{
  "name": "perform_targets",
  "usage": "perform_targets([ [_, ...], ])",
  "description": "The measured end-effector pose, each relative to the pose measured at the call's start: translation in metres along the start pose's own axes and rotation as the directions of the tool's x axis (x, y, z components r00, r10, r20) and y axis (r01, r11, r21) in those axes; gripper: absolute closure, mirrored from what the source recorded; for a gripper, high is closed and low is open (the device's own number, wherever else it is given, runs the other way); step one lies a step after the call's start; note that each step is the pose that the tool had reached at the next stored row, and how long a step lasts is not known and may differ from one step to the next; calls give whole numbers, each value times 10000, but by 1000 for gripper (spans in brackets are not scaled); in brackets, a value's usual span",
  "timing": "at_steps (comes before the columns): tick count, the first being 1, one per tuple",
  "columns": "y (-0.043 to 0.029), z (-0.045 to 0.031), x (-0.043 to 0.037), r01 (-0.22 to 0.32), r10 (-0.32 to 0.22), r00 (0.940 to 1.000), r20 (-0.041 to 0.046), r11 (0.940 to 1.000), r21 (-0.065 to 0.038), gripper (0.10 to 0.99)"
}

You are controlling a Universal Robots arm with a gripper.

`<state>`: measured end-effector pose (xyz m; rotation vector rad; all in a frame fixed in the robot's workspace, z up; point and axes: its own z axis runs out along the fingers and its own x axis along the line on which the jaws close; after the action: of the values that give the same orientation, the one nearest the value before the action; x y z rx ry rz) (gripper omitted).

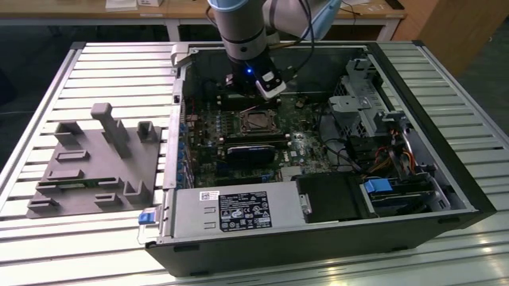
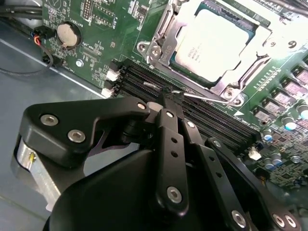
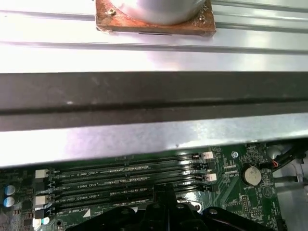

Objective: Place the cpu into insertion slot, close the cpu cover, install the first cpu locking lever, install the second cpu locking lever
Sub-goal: 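Install the first cpu locking lever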

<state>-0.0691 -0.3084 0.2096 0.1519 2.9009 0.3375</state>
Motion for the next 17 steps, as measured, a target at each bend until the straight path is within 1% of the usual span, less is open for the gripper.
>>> perform_targets([
  [4, 2, 16, 4, -322, 321, 9994, 99, 9994, 113, 980],
  [9, 15, 40, 11, -662, 658, 9976, 204, 9976, 200, 980],
  [14, 25, 62, 16, -962, 952, 9950, 309, 9949, 314, 980],
  [17, 35, 73, 20, -1096, 1083, 9935, 357, 9933, 373, 980],
])
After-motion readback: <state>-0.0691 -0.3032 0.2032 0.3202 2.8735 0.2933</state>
